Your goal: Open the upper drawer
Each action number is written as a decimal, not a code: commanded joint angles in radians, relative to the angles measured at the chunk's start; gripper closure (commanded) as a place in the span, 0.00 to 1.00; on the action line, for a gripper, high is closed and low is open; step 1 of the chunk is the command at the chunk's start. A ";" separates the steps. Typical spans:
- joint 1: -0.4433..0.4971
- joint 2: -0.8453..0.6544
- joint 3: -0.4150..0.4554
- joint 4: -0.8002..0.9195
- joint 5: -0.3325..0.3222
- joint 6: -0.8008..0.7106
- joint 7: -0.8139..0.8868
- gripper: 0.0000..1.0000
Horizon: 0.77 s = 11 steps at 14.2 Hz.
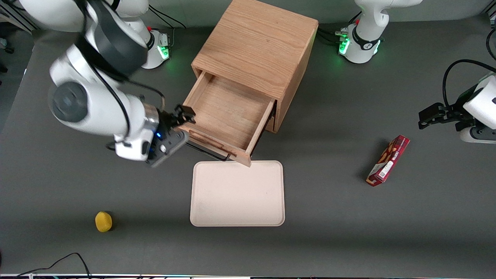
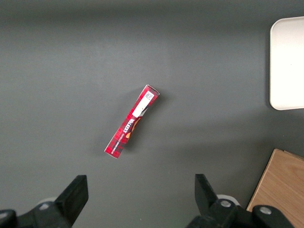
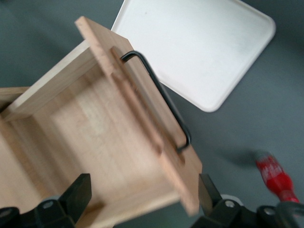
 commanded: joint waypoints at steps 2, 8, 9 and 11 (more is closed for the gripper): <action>-0.007 -0.196 -0.143 -0.028 0.014 -0.140 0.244 0.00; -0.010 -0.362 -0.515 -0.089 0.005 -0.272 0.112 0.00; -0.011 -0.419 -0.571 -0.183 0.019 -0.221 0.096 0.00; -0.010 -0.564 -0.634 -0.445 0.024 -0.041 0.035 0.00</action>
